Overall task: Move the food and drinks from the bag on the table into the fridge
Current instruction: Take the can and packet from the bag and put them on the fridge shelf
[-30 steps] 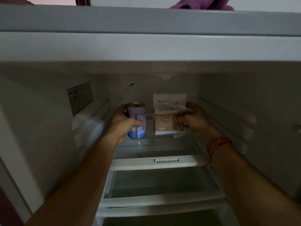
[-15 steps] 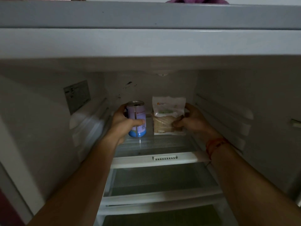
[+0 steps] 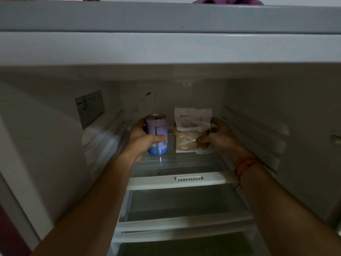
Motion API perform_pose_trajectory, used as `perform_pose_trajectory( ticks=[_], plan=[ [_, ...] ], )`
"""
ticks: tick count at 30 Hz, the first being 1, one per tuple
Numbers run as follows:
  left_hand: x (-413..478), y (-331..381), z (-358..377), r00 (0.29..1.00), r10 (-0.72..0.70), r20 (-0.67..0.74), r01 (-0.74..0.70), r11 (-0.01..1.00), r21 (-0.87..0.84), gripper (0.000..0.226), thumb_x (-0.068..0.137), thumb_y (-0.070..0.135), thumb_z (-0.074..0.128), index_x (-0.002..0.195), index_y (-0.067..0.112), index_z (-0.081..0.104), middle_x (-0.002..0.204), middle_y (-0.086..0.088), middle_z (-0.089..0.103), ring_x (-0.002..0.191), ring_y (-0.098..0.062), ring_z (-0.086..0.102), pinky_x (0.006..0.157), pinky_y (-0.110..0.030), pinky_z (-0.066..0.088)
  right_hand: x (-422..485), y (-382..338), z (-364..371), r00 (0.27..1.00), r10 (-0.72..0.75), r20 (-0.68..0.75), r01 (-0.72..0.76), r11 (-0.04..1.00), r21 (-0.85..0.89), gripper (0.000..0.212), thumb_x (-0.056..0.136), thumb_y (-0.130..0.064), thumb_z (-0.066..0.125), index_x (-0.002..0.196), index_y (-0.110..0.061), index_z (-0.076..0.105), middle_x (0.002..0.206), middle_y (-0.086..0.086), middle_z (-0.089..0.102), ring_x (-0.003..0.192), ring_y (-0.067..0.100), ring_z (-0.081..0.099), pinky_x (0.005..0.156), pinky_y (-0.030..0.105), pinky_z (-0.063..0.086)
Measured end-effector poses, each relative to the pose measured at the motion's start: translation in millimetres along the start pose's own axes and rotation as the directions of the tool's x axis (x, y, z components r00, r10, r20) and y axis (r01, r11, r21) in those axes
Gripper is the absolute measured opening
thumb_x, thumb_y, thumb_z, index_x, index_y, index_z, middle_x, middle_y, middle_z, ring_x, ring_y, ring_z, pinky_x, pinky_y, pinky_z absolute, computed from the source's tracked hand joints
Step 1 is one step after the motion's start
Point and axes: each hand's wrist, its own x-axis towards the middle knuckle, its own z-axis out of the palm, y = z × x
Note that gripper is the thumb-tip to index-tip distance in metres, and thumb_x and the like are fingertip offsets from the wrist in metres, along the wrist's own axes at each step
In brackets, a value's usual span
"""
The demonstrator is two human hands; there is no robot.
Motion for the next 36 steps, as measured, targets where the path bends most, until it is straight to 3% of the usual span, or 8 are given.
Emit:
perform_pose_trajectory(
  ticks=[6,10,17,20,23,26,31,36],
  plan=[
    [1.9,-4.3,0.4,1.0,-0.012,-0.015,0.012,1.0,0.014,0.055,0.066,-0.011,0.08,0.108,0.016,0.058,0.103,-0.006,0.069,0.094,-0.021,0.069,0.077,-0.035,0.056,0.6,3.6,-0.7,1.0,-0.018,0.009,0.018,1.0,-0.022,0.061,0.064,0.018,0.078,0.108,-0.021,0.064,0.101,0.006,0.074,0.088,0.023,0.072,0.061,0.03,0.056],
    [1.3,-3.7,-0.7,1.0,-0.003,-0.019,0.004,0.999,0.044,0.061,0.063,-0.008,0.083,0.114,0.014,0.058,0.108,-0.008,0.069,0.097,-0.023,0.068,0.085,-0.04,0.057,-0.2,2.6,-1.4,1.0,-0.017,0.0,0.017,1.0,-0.008,0.064,0.063,0.02,0.079,0.111,-0.019,0.063,0.09,0.005,0.074,0.077,0.02,0.072,0.057,0.028,0.056],
    [-6.1,1.7,-1.2,1.0,0.021,-0.016,-0.02,0.997,0.068,0.06,0.066,-0.007,0.082,0.113,0.02,0.055,0.102,0.002,0.067,0.092,-0.012,0.066,0.076,-0.028,0.054,-6.4,-1.0,-0.7,1.0,-0.016,0.003,0.016,1.0,-0.021,0.066,0.065,0.019,0.079,0.115,-0.02,0.06,0.098,0.004,0.073,0.082,0.018,0.073,0.059,0.027,0.058],
    [-8.3,2.3,-3.3,0.999,0.041,-0.03,-0.038,0.996,0.084,0.06,0.067,-0.006,0.082,0.112,0.022,0.053,0.1,0.005,0.066,0.093,-0.011,0.065,0.076,-0.027,0.053,-8.9,-1.6,1.5,1.0,-0.026,-0.014,0.026,1.0,-0.004,0.06,0.069,0.019,0.078,0.107,-0.023,0.058,0.093,0.003,0.071,0.072,0.014,0.074,0.073,0.042,0.064],
    [-14.2,4.0,-4.8,0.997,0.069,-0.029,-0.065,0.991,0.114,0.062,0.068,-0.003,0.082,0.116,0.021,0.052,0.103,0.004,0.065,0.095,-0.011,0.064,0.081,-0.029,0.053,-16.5,-3.9,5.7,0.998,-0.035,-0.051,0.033,0.999,-0.039,0.078,0.062,-0.01,0.091,0.126,-0.03,0.052,0.116,0.005,0.07,0.102,0.026,0.072,0.089,0.049,0.06],
    [-23.7,6.2,-6.3,0.994,0.104,-0.046,-0.093,0.977,0.191,0.06,0.071,0.003,0.083,0.12,0.016,0.052,0.11,0.0,0.064,0.097,-0.009,0.063,0.077,-0.021,0.05,-30.3,-8.5,7.2,0.996,-0.051,-0.079,0.038,0.986,-0.163,0.1,0.06,-0.041,0.092,0.146,-0.034,0.041,0.133,-0.004,0.059,0.121,0.019,0.059,0.099,0.037,0.052],
    [-46.7,14.1,-12.4,0.979,0.166,-0.121,-0.1,0.9,0.425,0.086,0.077,0.027,0.082,0.147,0.017,0.034,0.147,-0.008,0.044,0.134,-0.025,0.043,0.107,-0.038,0.038,-56.3,-13.7,5.8,0.985,-0.098,-0.14,0.059,0.964,-0.259,0.099,0.079,-0.041,0.084,0.158,-0.028,0.025,0.156,0.002,0.041,0.142,0.023,0.04,0.108,0.034,0.039],
    [-81.7,27.1,-18.4,0.948,0.31,-0.068,-0.204,0.76,0.617,0.083,0.083,0.039,0.074,0.15,0.018,0.03,0.15,-0.009,0.036,0.137,-0.027,0.037,0.105,-0.035,0.034,-91.8,-25.9,2.7,0.978,-0.16,-0.133,0.089,0.901,-0.425,0.091,0.084,-0.046,0.076,0.157,-0.028,0.026,0.156,0.004,0.042,0.143,0.026,0.04,0.108,0.034,0.038]
  ],
)
